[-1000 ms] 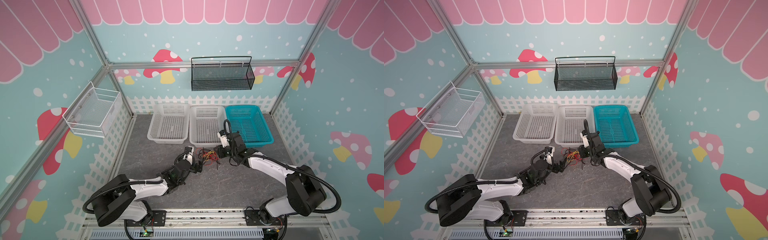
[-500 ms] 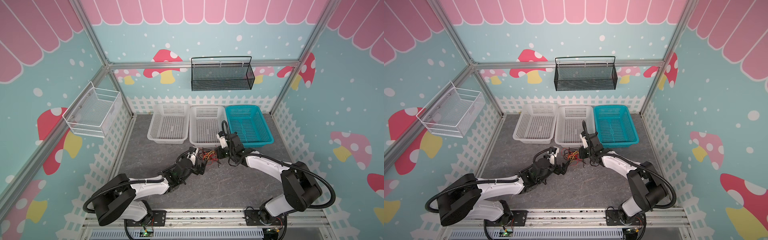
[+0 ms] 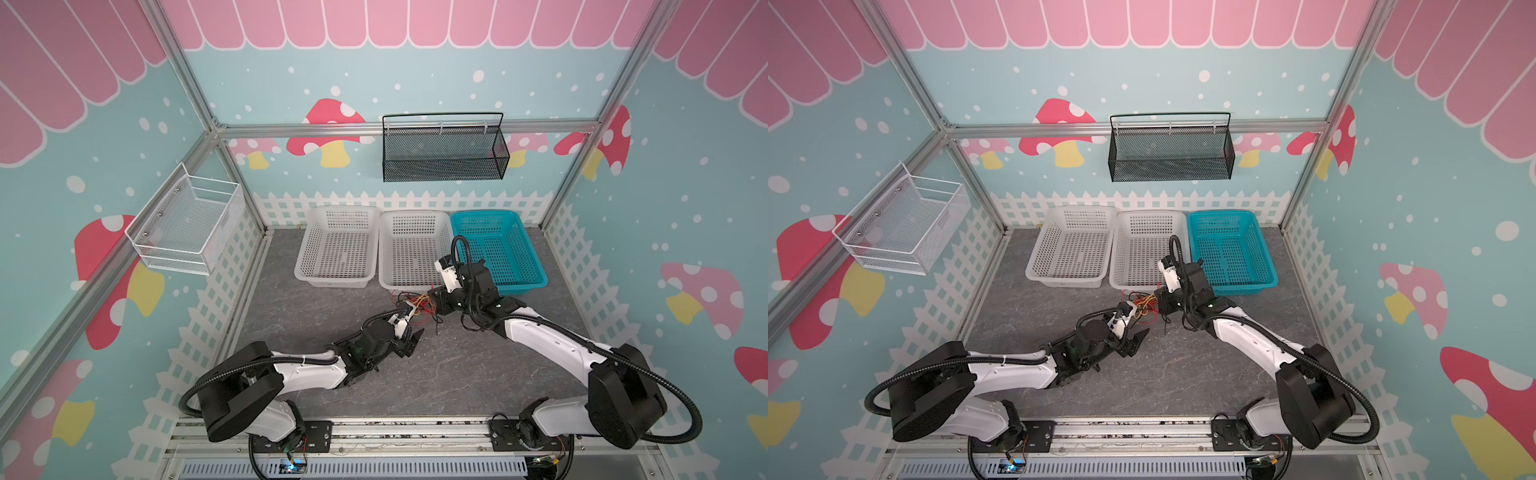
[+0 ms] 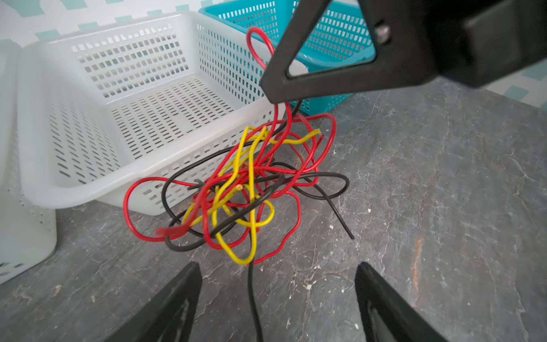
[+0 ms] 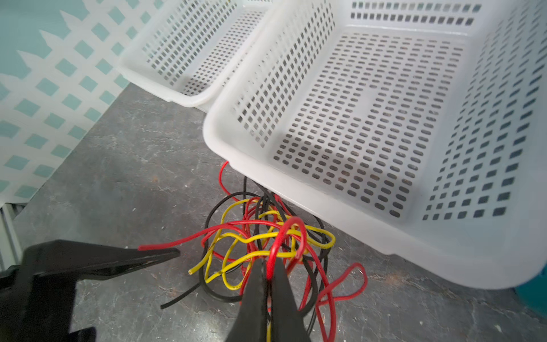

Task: Untangle and sort cables by color
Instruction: Untie the cable.

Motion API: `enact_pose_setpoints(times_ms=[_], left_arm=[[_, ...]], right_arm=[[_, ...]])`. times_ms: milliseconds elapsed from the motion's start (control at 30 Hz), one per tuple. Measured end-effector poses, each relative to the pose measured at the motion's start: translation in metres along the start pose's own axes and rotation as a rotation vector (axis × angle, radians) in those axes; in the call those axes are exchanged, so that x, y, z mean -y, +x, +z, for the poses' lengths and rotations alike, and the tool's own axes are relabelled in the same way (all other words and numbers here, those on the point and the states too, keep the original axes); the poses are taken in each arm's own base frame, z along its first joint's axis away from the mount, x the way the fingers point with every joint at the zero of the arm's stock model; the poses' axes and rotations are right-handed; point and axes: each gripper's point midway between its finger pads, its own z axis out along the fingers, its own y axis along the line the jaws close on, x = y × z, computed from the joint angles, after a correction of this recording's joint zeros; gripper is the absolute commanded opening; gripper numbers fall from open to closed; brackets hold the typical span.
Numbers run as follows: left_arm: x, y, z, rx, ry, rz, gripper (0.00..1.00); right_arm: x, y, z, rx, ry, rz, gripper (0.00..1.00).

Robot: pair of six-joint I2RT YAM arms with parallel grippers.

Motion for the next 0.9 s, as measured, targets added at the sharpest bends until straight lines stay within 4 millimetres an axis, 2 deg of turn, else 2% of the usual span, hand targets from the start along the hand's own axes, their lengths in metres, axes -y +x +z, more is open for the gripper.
enact_pose_setpoints(times_ms=[200, 567, 633, 667, 700, 900], left_arm=[[-0.005, -0.005, 0.008, 0.009, -0.043, 0.004, 0.61], [-0.018, -0.005, 0.018, 0.028, -0.134, -0.023, 0.37], [-0.018, -0.004, 0.019, 0.029, -0.136, -0.027, 0.29], [-0.018, -0.003, 0.02, 0.03, -0.137, -0.028, 0.21], [-0.019, -0.003, 0.02, 0.03, -0.14, -0.03, 0.01], [-0.025, -0.004, 0.019, 0.037, -0.173, -0.04, 0.0]], right_arm=[[-0.018, -0.003, -0.015, 0.019, -0.079, -0.054, 0.0], [-0.039, 0.001, -0.039, 0.039, -0.182, -0.098, 0.0], [-0.042, 0.001, -0.04, 0.039, -0.196, -0.101, 0.0], [-0.043, 0.001, -0.04, 0.039, -0.203, -0.102, 0.0], [-0.044, 0.001, -0.041, 0.038, -0.208, -0.102, 0.0], [-0.046, -0.002, -0.045, 0.05, -0.215, -0.106, 0.0]])
